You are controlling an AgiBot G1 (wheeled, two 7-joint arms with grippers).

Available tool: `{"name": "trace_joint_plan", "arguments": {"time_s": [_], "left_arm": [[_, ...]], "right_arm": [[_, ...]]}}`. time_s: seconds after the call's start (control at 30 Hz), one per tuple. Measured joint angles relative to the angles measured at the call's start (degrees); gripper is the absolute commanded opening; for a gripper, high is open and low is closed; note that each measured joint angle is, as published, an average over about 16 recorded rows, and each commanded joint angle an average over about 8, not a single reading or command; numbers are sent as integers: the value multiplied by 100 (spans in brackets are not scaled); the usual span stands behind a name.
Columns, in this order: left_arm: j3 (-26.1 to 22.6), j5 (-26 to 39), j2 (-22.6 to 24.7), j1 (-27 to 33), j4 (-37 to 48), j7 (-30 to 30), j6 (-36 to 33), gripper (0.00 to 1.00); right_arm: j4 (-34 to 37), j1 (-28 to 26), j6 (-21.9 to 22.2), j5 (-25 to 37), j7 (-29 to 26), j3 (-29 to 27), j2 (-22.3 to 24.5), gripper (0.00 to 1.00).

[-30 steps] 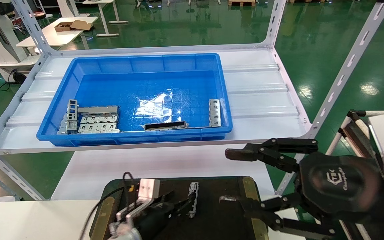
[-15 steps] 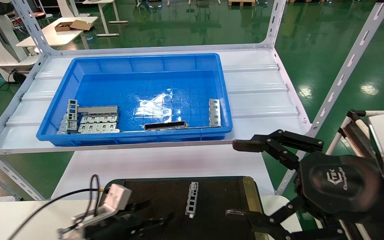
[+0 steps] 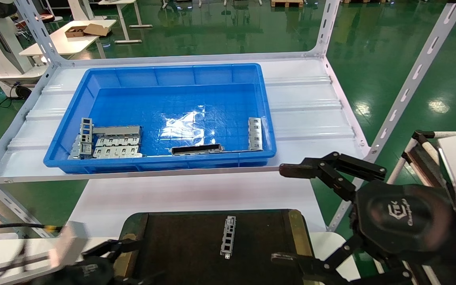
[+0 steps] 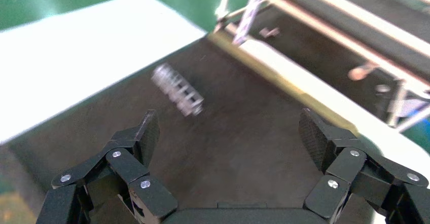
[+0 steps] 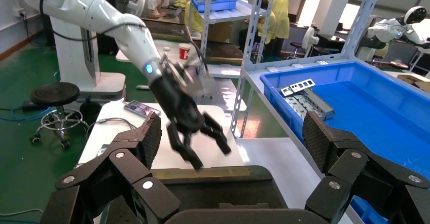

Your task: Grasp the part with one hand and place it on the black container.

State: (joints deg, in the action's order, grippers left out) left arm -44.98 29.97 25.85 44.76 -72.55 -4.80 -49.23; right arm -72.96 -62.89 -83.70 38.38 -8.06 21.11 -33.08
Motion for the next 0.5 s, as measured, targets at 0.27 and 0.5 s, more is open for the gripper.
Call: {"name": "trace_joint_plan", "arguments": {"time_s": [0.27, 0.5], "left_arm": [[527, -848, -414, -274, 376, 894, -1450, 100], [719, -1206, -594, -254, 238, 1033, -2006, 100]], "right_arm": [[0, 0, 0, 0, 0, 1, 0, 100], [0, 0, 0, -1, 0, 1, 0, 100]]}}
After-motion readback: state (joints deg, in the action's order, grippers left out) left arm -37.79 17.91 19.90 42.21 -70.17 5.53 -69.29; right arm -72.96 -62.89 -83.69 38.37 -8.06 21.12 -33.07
